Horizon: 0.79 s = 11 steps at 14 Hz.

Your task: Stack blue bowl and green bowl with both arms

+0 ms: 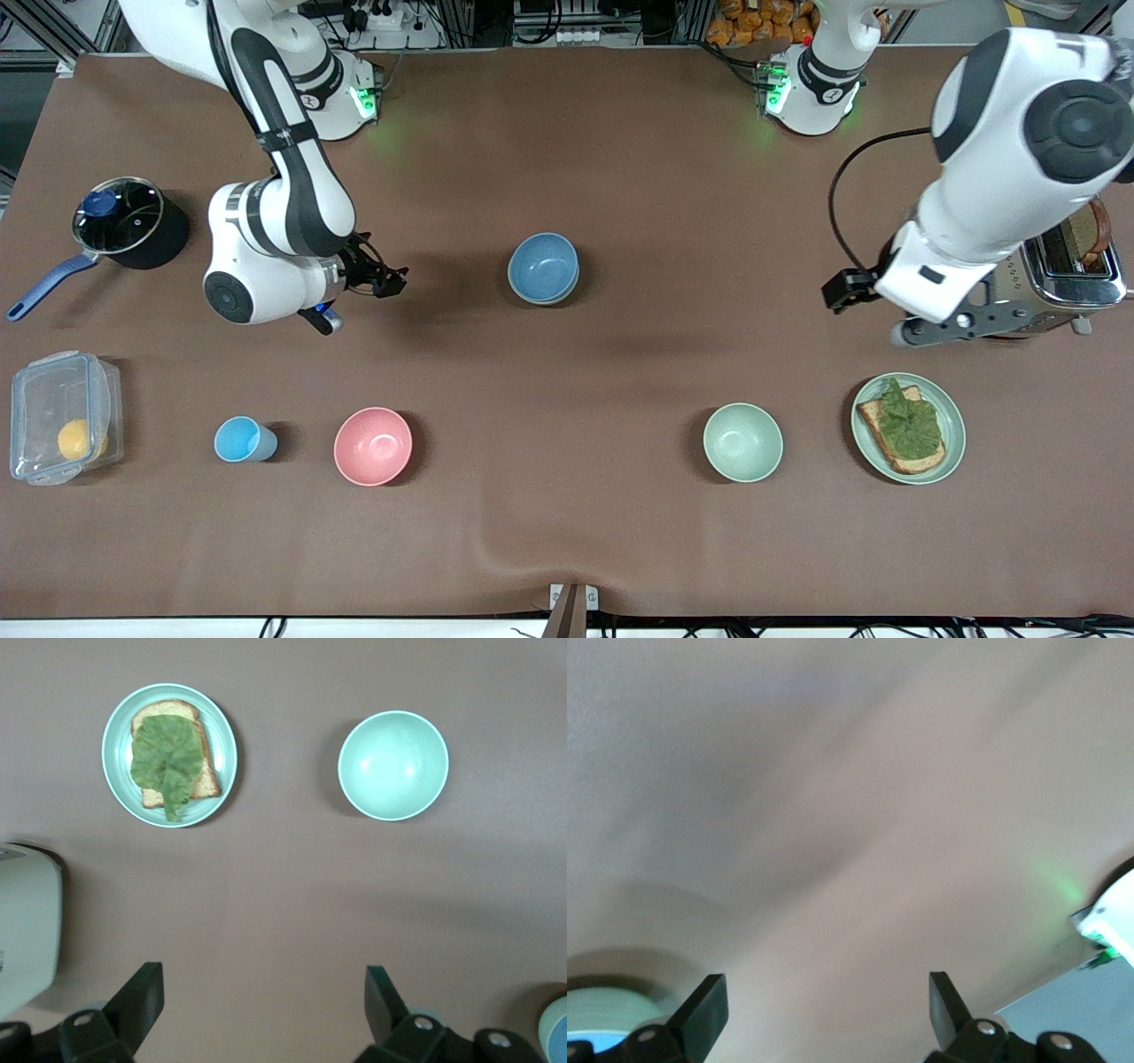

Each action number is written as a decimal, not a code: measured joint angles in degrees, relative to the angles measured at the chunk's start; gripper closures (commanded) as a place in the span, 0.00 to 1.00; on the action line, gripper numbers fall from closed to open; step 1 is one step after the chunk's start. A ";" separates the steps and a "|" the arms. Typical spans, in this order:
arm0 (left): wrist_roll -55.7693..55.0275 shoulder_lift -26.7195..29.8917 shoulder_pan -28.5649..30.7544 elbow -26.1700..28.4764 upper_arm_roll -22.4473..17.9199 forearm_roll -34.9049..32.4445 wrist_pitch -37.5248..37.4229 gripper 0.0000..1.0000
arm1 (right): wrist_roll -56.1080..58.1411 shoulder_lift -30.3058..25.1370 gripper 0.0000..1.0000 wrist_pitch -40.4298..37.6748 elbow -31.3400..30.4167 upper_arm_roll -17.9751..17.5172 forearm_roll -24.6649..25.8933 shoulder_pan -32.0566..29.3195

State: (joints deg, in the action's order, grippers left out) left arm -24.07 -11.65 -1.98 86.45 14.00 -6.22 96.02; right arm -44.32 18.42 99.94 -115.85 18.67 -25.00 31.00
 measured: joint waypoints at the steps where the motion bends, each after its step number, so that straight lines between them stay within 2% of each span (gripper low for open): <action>1: 2.96 1.14 1.43 0.30 -0.39 1.47 -0.32 0.00 | 0.92 -0.54 0.00 -0.96 0.75 -0.01 1.84 -0.80; 4: 7.95 5.46 1.73 1.87 -4.67 4.17 -2.70 0.00 | 7.04 -2.56 0.00 -7.32 4.66 -0.02 5.19 -6.61; 8: 8.29 9.41 -1.69 3.22 -7.99 5.73 -5.11 0.00 | 9.82 -4.00 0.00 -13.51 10.73 -1.02 10.11 -13.46; 9: 8.50 10.14 -2.46 3.35 -8.57 5.74 -6.01 0.00 | 9.82 -4.31 0.00 -14.47 11.95 -3.13 10.84 -15.47; 11: 9.52 11.30 -3.04 3.59 -9.04 5.75 -6.59 0.00 | 9.81 -4.81 0.00 -16.33 14.87 -11.16 13.19 -22.73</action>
State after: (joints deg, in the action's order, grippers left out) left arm -14.55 -0.35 -5.02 90.04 4.96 -0.47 89.43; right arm -34.51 13.61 83.62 -100.98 7.51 -11.80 8.28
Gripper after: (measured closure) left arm 0.000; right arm 0.000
